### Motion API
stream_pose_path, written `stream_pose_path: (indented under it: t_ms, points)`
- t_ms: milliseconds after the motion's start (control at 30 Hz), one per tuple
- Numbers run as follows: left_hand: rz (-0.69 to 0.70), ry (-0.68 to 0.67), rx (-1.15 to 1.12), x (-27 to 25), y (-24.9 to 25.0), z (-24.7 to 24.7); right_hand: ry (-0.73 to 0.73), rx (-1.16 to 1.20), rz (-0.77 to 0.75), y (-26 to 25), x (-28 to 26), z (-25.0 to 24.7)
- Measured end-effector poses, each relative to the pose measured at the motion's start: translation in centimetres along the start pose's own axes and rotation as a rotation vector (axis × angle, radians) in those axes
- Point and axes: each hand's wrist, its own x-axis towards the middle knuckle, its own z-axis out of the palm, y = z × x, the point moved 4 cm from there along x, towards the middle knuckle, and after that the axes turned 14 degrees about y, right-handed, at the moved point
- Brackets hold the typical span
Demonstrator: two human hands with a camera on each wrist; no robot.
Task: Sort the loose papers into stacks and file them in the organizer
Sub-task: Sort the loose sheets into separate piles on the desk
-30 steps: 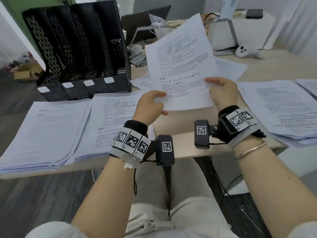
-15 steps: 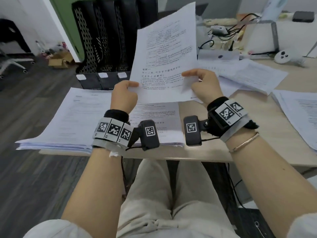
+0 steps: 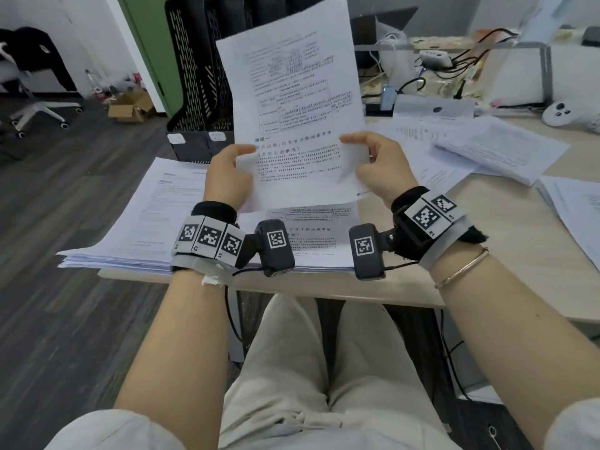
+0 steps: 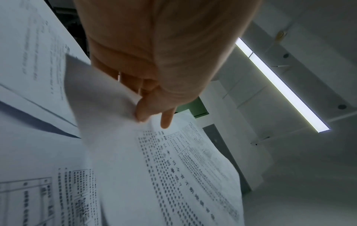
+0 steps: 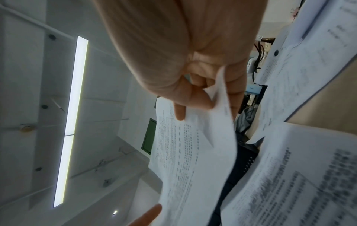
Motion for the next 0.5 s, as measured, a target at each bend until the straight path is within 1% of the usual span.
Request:
stream_pose_path:
  t_ms: [67,167,300,433,500]
  points:
    - [0.022,-0.013,0.015,-0.6,0.0,0.0,-0.017,-0.052,0.022,1.1,0.1,-0.3]
    - [0.024,-0.032,0.020,-1.4,-0.3,-0.1,-0.023,-0.152,0.100,2.4,0.2,-1.2]
    - [-0.018,-0.041,0.069,-2.1,-1.0,-0.3,-0.037,-0.279,0.157,3.4,-0.4,-1.7]
    - [-0.068,-0.011,0.098,-2.1,-1.8,-0.6,-0.083,-0.329,0.185,3.5,-1.0,-1.3]
    - [-0.095,-0.026,0.134,-2.1,-2.2,-0.6,-0.116,-0.347,0.203,3.4,-1.2,-1.1]
